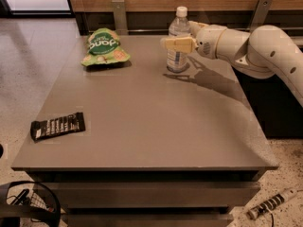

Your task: Move blue plastic bottle near rxbar chocolate

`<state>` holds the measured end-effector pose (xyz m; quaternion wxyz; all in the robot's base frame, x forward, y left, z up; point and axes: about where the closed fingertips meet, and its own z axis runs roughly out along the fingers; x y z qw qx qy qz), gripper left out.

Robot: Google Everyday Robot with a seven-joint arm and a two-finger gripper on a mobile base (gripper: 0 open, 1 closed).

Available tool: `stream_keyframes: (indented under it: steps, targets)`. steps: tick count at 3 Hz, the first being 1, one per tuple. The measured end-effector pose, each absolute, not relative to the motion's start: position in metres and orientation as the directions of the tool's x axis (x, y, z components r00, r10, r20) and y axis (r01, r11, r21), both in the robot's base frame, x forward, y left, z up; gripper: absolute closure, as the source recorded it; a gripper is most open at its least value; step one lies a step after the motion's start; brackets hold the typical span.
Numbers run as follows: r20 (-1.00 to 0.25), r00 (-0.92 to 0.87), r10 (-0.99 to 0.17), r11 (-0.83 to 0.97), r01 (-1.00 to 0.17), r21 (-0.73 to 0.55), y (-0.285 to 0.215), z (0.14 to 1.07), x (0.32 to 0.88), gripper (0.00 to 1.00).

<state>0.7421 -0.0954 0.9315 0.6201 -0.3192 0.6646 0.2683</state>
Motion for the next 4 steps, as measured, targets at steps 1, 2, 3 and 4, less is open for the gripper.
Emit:
stream_keyframes:
  steps: [1,2,3,4]
  targets:
    - [-0.995,-0.027,-0.091,0.649,-0.760,-0.039,-0.0924,0.9314,0.7422,0.45]
    - [-0.995,-0.027,-0.091,0.646,-0.763,-0.038,-0.0893,0.9312,0.7422,0.69]
    - [-0.996,-0.027,-0.090,0.641,-0.767,-0.037,-0.0851,0.9310,0.7422,0.98]
    - [-0.996,-0.027,-0.090,0.640,-0.768,-0.037,-0.0840,0.9310,0.7422,1.00]
